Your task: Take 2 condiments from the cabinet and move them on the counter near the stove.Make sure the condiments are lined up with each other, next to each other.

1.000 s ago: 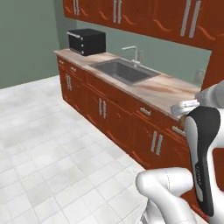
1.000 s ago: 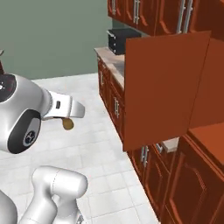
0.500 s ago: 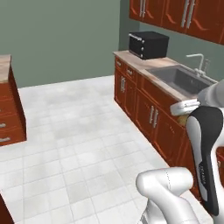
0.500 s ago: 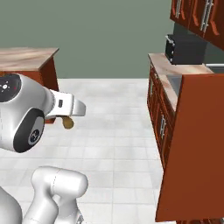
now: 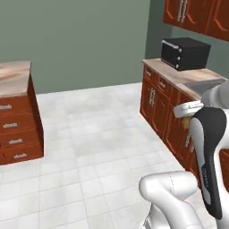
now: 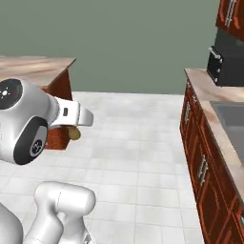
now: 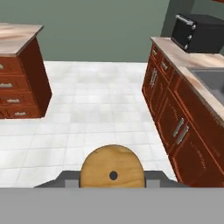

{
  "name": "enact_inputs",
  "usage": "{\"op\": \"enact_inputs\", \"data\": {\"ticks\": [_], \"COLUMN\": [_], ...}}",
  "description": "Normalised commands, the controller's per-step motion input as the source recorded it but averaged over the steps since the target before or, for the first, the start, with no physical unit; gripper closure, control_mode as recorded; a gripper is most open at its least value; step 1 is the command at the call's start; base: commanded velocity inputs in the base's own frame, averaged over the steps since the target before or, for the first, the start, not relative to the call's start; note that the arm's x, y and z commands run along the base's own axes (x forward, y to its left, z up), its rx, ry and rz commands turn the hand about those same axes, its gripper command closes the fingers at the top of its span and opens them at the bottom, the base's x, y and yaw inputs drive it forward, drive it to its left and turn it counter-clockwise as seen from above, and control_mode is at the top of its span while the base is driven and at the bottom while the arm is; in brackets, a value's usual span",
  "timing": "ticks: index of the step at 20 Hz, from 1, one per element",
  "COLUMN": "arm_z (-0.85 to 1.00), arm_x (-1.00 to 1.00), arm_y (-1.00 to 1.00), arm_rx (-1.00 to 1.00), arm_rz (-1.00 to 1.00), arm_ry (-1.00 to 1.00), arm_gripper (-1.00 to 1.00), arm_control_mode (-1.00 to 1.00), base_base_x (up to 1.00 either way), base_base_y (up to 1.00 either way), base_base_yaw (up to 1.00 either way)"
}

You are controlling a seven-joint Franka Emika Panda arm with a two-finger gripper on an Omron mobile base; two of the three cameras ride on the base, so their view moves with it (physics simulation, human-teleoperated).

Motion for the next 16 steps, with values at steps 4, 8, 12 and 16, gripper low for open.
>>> {"op": "enact_inputs", "data": {"ticks": [4,8,12,16], "arm_z": [0.0,0.0,0.0,0.0], "arm_x": [0.0,0.0,0.0,0.0], "arm_y": [0.0,0.0,0.0,0.0], "arm_rx": [0.0,0.0,0.0,0.0], "arm_rz": [0.0,0.0,0.0,0.0], "arm_ry": [0.0,0.0,0.0,0.0], "arm_gripper": [1.0,1.0,1.0,1.0], "arm_control_mode": [1.0,1.0,1.0,1.0], "base_base_x": [0.08,0.08,0.65,1.0], "base_base_y": [0.44,0.52,0.62,0.39], "base_base_yaw": [0.89,0.87,0.68,0.4]}}
